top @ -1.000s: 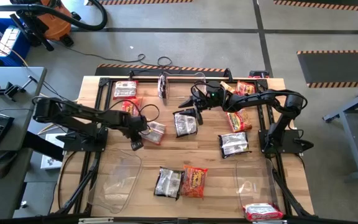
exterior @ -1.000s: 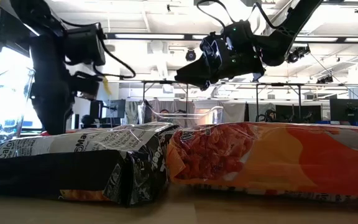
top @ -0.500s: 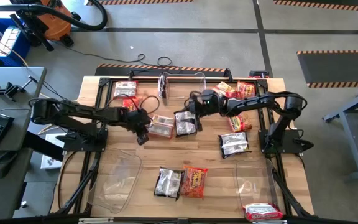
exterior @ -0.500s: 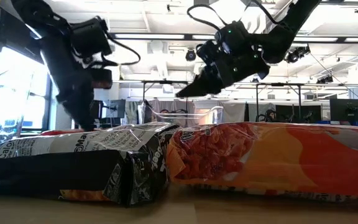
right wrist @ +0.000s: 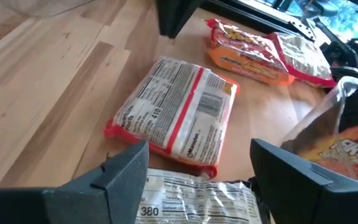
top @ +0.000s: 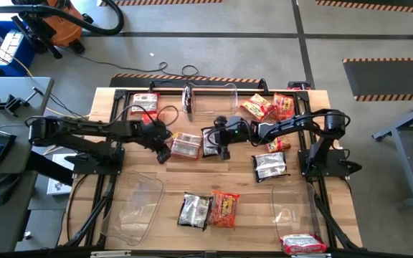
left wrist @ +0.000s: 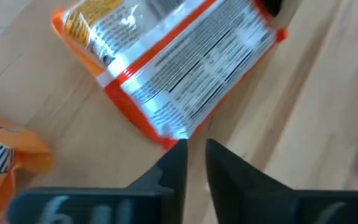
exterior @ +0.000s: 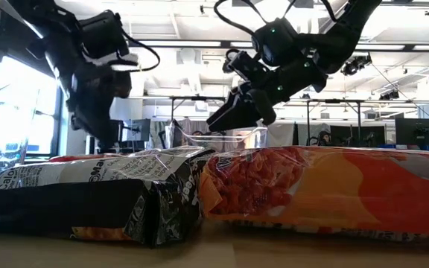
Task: Sort Maruchan noodles
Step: Put the middle left orange noodle pack into the bottom left transparent bin
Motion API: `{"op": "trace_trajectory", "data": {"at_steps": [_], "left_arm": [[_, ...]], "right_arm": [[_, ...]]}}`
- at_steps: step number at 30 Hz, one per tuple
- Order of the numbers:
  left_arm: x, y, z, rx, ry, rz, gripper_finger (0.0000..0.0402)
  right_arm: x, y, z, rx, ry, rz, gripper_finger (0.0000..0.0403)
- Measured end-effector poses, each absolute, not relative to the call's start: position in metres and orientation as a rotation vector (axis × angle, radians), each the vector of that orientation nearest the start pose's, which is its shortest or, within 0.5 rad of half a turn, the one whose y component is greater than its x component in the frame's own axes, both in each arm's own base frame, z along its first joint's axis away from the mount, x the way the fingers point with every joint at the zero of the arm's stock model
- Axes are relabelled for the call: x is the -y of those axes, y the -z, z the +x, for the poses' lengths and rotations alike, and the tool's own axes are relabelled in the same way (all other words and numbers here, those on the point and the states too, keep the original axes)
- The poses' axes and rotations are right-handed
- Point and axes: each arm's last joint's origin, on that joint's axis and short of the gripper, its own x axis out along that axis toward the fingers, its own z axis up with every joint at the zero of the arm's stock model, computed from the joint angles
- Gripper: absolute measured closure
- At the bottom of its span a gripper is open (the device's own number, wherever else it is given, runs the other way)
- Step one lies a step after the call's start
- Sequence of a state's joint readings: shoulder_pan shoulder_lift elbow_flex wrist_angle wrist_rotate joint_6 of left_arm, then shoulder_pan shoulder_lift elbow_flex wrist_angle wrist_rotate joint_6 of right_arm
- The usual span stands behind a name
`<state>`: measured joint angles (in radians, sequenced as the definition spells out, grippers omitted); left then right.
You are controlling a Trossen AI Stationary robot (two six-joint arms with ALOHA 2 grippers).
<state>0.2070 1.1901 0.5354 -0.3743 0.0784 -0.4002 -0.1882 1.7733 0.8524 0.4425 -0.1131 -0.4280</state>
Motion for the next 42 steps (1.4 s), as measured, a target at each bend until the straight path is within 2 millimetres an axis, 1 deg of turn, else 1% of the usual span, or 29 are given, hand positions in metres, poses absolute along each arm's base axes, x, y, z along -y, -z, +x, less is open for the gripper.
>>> {"op": "trace_trajectory", "data": {"at_steps": [5, 8, 11, 14, 16, 18, 21, 24, 25, 26, 29, 33, 37, 42], "left_arm": [[-0.029, -0.151, 0.209, -1.026, -0.328, -0.414, 0.028], [-0.025, -0.142, 0.214, -1.05, -0.353, -0.371, 0.0249], [-0.024, -0.133, 0.217, -1.074, -0.401, -0.324, 0.0229], [-0.025, -0.125, 0.221, -1.09, -0.434, -0.303, 0.0224], [-0.026, -0.122, 0.225, -1.078, -0.439, -0.3, 0.0232], [-0.027, -0.119, 0.229, -1.051, -0.433, -0.297, 0.0251], [-0.028, -0.12, 0.234, -1.012, -0.413, -0.279, 0.03], [-0.031, -0.123, 0.235, -0.985, -0.394, -0.284, 0.0365], [-0.032, -0.125, 0.234, -0.976, -0.391, -0.289, 0.0382], [-0.034, -0.128, 0.234, -0.964, -0.386, -0.297, 0.0391], [-0.038, -0.138, 0.231, -0.923, -0.367, -0.34, 0.039], [-0.044, -0.154, 0.227, -0.844, -0.339, -0.407, 0.0399], [-0.049, -0.171, 0.221, -0.761, -0.326, -0.455, 0.0401], [-0.052, -0.189, 0.213, -0.672, -0.326, -0.461, 0.0401]], "right_arm": [[0.064, -0.16, 0.35, -0.464, -0.023, -0.345, 0.0136], [0.064, -0.16, 0.35, -0.463, -0.023, -0.345, 0.0136], [0.064, -0.161, 0.35, -0.463, -0.022, -0.344, 0.0136], [0.064, -0.161, 0.35, -0.461, -0.022, -0.343, 0.0136], [0.064, -0.161, 0.35, -0.457, -0.021, -0.344, 0.0136], [0.064, -0.161, 0.35, -0.457, -0.022, -0.344, 0.0136], [0.064, -0.161, 0.35, -0.456, -0.025, -0.338, 0.0136], [0.063, -0.16, 0.35, -0.462, -0.028, -0.322, 0.0136], [0.063, -0.16, 0.35, -0.463, -0.028, -0.321, 0.0136], [0.063, -0.16, 0.35, -0.465, -0.029, -0.321, 0.0136], [0.063, -0.16, 0.35, -0.469, -0.031, -0.325, 0.0136], [0.063, -0.16, 0.35, -0.46, -0.065, -0.338, 0.0136], [0.068, -0.162, 0.349, -0.421, -0.108, -0.292, 0.0136], [0.075, -0.164, 0.349, -0.394, -0.09, -0.253, 0.0136]]}}
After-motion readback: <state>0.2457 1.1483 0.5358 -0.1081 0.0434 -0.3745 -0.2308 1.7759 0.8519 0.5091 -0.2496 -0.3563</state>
